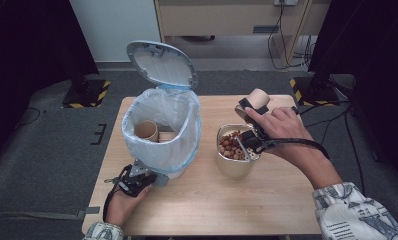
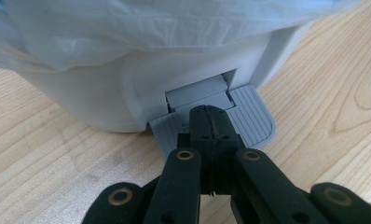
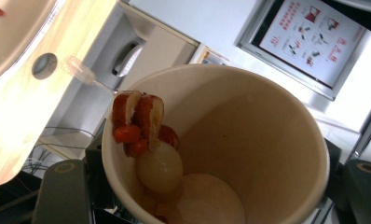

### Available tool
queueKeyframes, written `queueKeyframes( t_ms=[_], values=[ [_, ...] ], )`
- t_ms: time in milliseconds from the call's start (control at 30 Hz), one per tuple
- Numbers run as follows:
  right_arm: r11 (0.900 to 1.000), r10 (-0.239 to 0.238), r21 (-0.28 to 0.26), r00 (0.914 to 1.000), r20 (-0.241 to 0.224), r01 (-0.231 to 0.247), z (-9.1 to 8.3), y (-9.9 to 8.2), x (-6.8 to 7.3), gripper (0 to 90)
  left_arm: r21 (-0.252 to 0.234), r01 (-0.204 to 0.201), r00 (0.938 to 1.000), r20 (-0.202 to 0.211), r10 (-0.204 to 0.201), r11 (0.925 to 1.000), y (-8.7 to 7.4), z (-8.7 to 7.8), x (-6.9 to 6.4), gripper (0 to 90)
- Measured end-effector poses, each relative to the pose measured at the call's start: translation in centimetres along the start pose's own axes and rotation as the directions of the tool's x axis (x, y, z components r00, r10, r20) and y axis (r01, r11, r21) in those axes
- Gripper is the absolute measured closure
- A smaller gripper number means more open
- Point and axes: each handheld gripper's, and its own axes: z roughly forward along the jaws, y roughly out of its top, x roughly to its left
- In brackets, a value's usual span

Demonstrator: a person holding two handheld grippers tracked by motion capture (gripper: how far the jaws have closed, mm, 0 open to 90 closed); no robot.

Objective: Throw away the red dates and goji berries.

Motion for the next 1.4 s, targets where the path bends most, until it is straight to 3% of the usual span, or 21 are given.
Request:
queueKeyframes(
  t_ms=[100,167,200,233,267,333,400,467,533,567,633,733,833,867,967,1133,1300,1333,1367,1400],
  values=[
    [0.9995,-0.028,-0.018,0.9995,-0.014,0.028,0.2,0.3,0.3,28.1,0.001,0.000,1.0000,0.001,0.000,1.0000,0.0,0.0,0.0,89.9],
    [0.9989,0.043,0.017,0.9991,0.004,-0.043,0.3,-0.4,0.0,28.4,0.001,-0.002,1.0000,0.002,0.002,1.0000,0.0,0.0,0.0,89.9],
    [0.9996,0.026,-0.005,0.9995,-0.019,-0.027,0.3,0.0,0.3,28.5,0.000,0.000,1.0000,0.003,0.000,1.0000,0.0,0.0,0.0,89.9],
    [0.9982,-0.052,-0.032,0.9976,-0.046,0.051,0.2,0.8,1.0,28.5,0.000,0.001,1.0000,0.004,-0.001,1.0000,0.0,0.0,0.1,90.0],
    [0.9965,-0.077,-0.036,0.9958,-0.050,0.076,0.2,1.0,1.2,28.5,0.000,-0.001,1.0000,0.002,0.001,1.0000,0.0,0.0,0.0,90.0],
    [0.9999,0.003,-0.012,0.9996,-0.029,-0.004,0.3,0.6,1.0,28.7,0.001,-0.001,1.0000,0.001,0.001,1.0000,0.0,0.0,0.0,90.0],
    [0.9969,-0.074,-0.032,0.9955,-0.059,0.072,0.4,1.1,1.6,28.9,0.000,0.001,1.0000,0.001,-0.001,1.0000,0.0,0.0,0.0,89.9],
    [0.9992,-0.037,-0.015,0.9985,-0.040,0.036,0.3,1.0,1.5,29.0,0.001,0.002,1.0000,0.000,-0.002,1.0000,0.0,0.0,0.0,89.9],
    [0.9947,-0.089,-0.058,0.9932,-0.075,0.085,0.3,1.8,2.0,29.0,0.000,0.000,1.0000,0.004,0.000,1.0000,0.0,0.0,0.0,89.9],
    [0.9949,-0.090,-0.052,0.9925,-0.083,0.086,0.5,1.7,2.1,29.0,0.000,0.005,1.0000,0.004,-0.005,1.0000,0.0,0.0,0.0,89.9],
    [0.9987,-0.046,-0.024,0.9964,-0.071,0.045,0.9,1.1,1.9,29.0,0.002,0.001,1.0000,-0.002,-0.001,1.0000,0.0,0.0,-0.1,89.9],
    [0.9927,-0.112,-0.055,0.9901,-0.084,0.107,0.7,1.8,2.2,29.0,-0.002,0.009,0.9999,0.006,-0.009,1.0000,0.0,0.0,0.0,90.0],
    [0.9992,-0.029,-0.027,0.9981,-0.055,0.028,0.6,1.2,1.4,29.0,0.000,0.004,1.0000,0.002,-0.004,1.0000,0.0,0.0,0.0,89.9],
    [0.9996,-0.024,-0.018,0.9984,-0.051,0.023,0.6,0.9,1.1,29.0,-0.001,0.006,1.0000,0.004,-0.006,1.0000,0.0,0.0,0.0,89.9],
    [0.9949,-0.096,-0.038,0.9929,-0.071,0.093,0.5,1.5,1.4,28.9,0.000,0.004,1.0000,0.002,-0.004,1.0000,0.0,0.0,0.0,89.9],
    [0.9967,-0.078,-0.032,0.9941,-0.076,0.075,0.6,1.2,1.8,28.9,0.000,0.004,1.0000,0.002,-0.004,1.0000,0.0,0.0,0.0,89.9],
    [0.9993,-0.038,-0.005,0.9986,-0.036,0.038,0.2,0.4,1.0,28.8,0.001,0.003,1.0000,0.003,-0.003,1.0000,0.0,0.0,0.0,89.9],
    [0.9966,-0.079,-0.026,0.9950,-0.061,0.078,0.3,0.7,1.3,28.8,0.000,0.003,1.0000,0.003,-0.003,1.0000,0.0,0.0,0.0,89.9],
    [0.9897,-0.143,-0.032,0.9837,-0.109,0.140,0.3,1.2,2.2,28.8,0.000,0.003,1.0000,0.002,-0.003,1.0000,0.0,0.0,0.0,89.9],
    [0.9877,-0.156,-0.037,0.9809,-0.116,0.152,0.4,1.2,2.5,28.8,0.000,0.005,1.0000,0.004,-0.005,1.0000,0.0,0.0,0.0,89.9]
  ],
)
